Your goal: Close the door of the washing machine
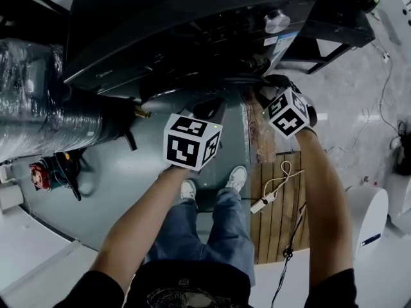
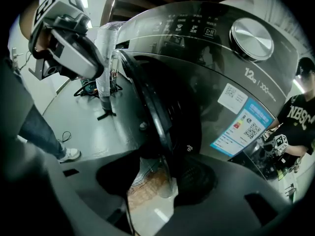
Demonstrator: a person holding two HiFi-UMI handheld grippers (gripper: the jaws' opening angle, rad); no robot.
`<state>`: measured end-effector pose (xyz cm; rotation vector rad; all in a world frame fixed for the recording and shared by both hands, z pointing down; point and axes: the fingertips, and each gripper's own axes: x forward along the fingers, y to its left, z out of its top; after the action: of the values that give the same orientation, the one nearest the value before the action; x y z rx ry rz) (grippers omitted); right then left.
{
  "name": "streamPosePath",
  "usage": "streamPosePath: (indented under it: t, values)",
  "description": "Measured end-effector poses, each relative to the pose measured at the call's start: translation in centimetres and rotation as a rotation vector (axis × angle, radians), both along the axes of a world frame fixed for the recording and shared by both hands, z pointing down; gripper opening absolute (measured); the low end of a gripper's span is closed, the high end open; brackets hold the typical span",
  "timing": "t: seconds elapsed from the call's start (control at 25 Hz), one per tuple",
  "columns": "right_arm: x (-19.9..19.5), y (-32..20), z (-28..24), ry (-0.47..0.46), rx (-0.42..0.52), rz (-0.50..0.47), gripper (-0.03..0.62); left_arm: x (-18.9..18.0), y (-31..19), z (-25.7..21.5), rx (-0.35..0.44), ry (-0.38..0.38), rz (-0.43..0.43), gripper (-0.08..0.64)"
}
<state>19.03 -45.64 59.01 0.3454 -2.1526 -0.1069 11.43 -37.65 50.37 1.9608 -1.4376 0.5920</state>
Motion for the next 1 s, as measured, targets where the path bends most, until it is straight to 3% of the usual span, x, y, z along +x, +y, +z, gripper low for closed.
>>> streamPosePath:
  t: [0.76, 1.0]
  values:
    - [-2.8, -4.6, -0.2, -0.026, 0.037, -0.129, 0.222, -1.2, -3.1, -0.5, 0.010, -0.053, -0.061, 0.032]
    - [-2.6, -4.8, -0.4, -0.059, 0.032, -0.103, 0.222, -0.7, -3.4, -0.1, 0.002, -0.058, -0.055, 0.032]
